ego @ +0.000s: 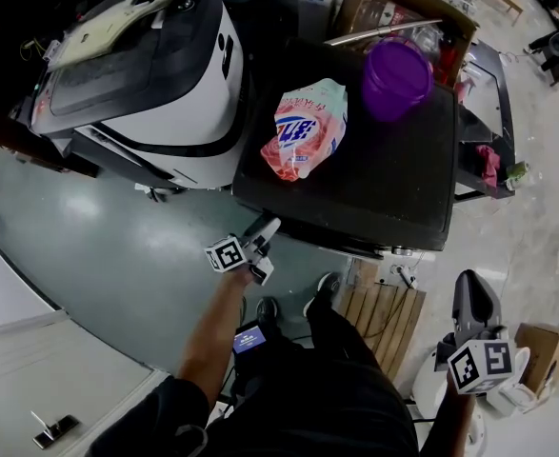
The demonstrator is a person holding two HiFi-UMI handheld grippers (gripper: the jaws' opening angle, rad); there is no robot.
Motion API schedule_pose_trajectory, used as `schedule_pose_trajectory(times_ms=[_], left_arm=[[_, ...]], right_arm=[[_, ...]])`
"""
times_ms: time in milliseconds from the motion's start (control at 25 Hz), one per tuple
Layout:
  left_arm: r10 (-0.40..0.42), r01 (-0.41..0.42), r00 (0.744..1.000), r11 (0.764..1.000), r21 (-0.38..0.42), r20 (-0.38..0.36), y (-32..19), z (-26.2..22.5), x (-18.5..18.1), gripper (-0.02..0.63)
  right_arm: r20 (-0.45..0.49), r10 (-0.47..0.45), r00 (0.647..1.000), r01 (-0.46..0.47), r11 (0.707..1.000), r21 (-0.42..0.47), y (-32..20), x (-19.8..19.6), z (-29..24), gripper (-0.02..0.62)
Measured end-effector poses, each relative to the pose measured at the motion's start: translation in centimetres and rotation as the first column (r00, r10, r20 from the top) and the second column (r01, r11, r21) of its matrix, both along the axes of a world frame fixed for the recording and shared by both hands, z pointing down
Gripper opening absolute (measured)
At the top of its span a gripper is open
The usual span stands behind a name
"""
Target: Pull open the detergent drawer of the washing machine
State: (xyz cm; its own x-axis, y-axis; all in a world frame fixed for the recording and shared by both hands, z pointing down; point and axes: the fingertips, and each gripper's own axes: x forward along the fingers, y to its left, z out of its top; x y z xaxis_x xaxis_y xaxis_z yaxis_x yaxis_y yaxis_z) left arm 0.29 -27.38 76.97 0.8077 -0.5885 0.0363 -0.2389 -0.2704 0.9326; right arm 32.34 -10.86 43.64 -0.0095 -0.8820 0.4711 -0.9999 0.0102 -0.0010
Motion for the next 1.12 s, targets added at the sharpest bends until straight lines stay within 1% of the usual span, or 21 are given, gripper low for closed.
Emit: schedule_pose_trajectory(times_ms=[120,160,320,440,520,640,720,800,880,1000,1120], left_arm=[[-0.007,0.007,0.999,1.0,0.021,-0.033,-0.6,0.0,0.2,0.453],[-0.006,0.007,0.999,1.0,0.025,-0.042,-0.6,0.1,0.3,0.468],[-0.001,0.004,0.997,0.999,0.043,-0.083,-0.6,0.3,0.3,0.468],[0.003,0.005,0.994,0.997,0.073,-0.11,-1.2,-0.1,0.7,0.474],[-0.02,0.029,0.992,0.997,0.07,-0.127,-1.7,-0.3,0.8,0.501],[-0.077,0.086,0.984,0.995,0.048,-0.162,-1.8,-0.3,0.5,0.5],[-0.131,0.137,0.969,0.99,0.014,-0.211,-2.1,-0.4,0.2,0.5],[-0.192,0.189,0.938,0.981,-0.038,-0.289,-2.3,-0.1,-0.4,0.491],[-0.227,0.22,0.912,0.974,-0.061,-0.341,-2.3,0.0,-0.9,0.479],[-0.247,0.237,0.893,0.969,-0.072,-0.377,-2.3,0.1,-1.2,0.471],[-0.247,0.235,0.884,0.969,-0.078,-0.398,-2.2,0.1,-1.3,0.465]], right_arm=[[0.0,-0.002,1.0,0.002,1.0,-0.016,0.0,0.2,0.4,0.009],[0.0,-0.001,1.0,0.001,1.0,-0.021,0.0,0.2,0.6,0.009],[0.001,0.003,1.0,-0.003,0.999,-0.044,0.2,0.7,1.3,0.009],[0.001,0.001,1.0,-0.001,0.998,-0.062,0.0,0.8,1.6,0.008],[0.003,-0.002,1.0,0.002,0.997,-0.075,-0.2,0.8,1.9,0.009],[0.008,-0.005,1.0,0.006,0.996,-0.086,-0.2,1.0,2.4,0.008],[0.007,-0.005,1.0,0.005,0.996,-0.092,-0.1,1.2,2.5,0.008],[0.004,-0.004,1.0,0.004,0.996,-0.093,0.0,1.4,2.6,0.008],[0.003,0.0,1.0,0.001,0.995,-0.099,0.3,1.5,2.8,0.008],[-0.003,0.012,1.0,-0.013,0.994,-0.108,0.7,2.0,2.9,0.008],[-0.007,0.031,0.999,-0.032,0.993,-0.113,1.0,2.5,2.8,0.008]])
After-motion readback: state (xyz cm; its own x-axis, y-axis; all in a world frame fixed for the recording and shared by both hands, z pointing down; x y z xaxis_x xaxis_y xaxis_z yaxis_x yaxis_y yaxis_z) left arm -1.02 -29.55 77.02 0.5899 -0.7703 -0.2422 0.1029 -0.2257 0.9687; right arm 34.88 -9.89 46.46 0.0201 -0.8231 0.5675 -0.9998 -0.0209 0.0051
